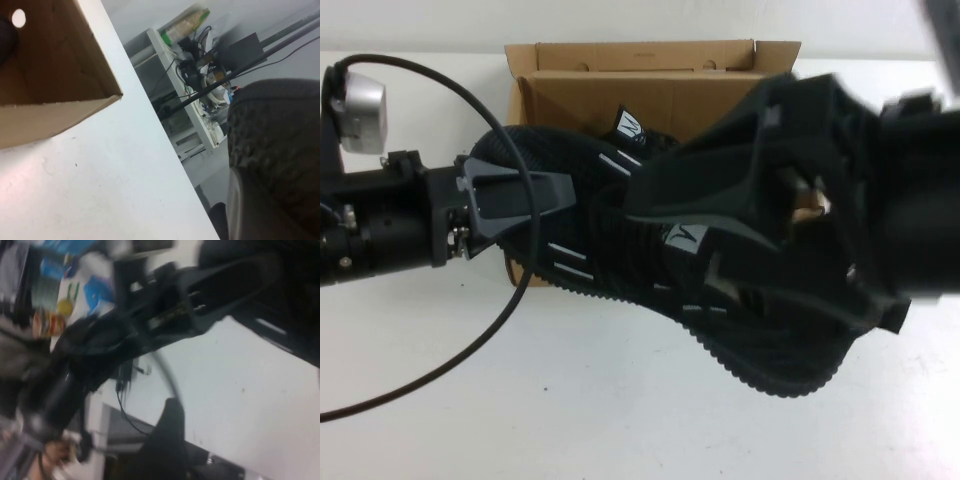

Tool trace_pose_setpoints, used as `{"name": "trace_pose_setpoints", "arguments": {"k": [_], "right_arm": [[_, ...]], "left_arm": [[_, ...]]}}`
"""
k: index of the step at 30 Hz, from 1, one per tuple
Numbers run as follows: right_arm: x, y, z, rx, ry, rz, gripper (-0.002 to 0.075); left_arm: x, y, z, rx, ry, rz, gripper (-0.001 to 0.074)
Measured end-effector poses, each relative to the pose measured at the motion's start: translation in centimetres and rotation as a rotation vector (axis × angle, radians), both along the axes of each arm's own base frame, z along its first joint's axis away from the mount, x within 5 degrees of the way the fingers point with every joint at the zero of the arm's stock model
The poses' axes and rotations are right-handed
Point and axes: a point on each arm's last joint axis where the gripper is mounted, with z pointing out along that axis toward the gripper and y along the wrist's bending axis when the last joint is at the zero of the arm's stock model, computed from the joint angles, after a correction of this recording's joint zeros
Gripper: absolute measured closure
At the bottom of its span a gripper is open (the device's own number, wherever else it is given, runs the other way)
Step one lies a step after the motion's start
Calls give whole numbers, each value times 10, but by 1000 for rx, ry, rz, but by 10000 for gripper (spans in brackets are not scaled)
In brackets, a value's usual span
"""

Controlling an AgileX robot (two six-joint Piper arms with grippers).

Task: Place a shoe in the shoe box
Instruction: Hand over the shoe, then place the shoe in the shoe box

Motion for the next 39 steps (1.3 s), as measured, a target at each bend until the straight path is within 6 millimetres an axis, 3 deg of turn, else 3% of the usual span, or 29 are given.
{"name": "trace_pose_setpoints", "arguments": {"k": [7,13,18,20,24,26,28,30,32,35,39], "right_arm": [[17,7,-42,70,157,-178,81],[34,14,-59,234,63,-277,81],[45,22,-69,261,45,-308,94],[48,26,-74,250,55,-311,162],[52,30,-82,220,64,-310,544],[52,30,-82,222,63,-311,636],[52,30,-81,228,56,-313,689],[53,30,-80,236,50,-315,710],[53,30,-80,239,48,-316,716],[53,30,-80,242,46,-317,718],[53,30,-80,244,44,-318,720]], "left_arm": [[0,0,0,7,-16,-2,588],[-1,-1,1,-3,-18,-18,588],[0,0,0,1,-15,2,588],[0,0,0,1,-15,2,588],[1,1,1,-6,-17,4,588],[0,1,1,-3,-22,-5,577],[-1,1,1,-3,-23,-19,470],[-2,0,1,-13,-6,-28,269],[-4,0,2,-26,6,-44,145],[-4,-1,3,-40,10,-47,72],[-3,0,4,-50,11,-33,66]]}}
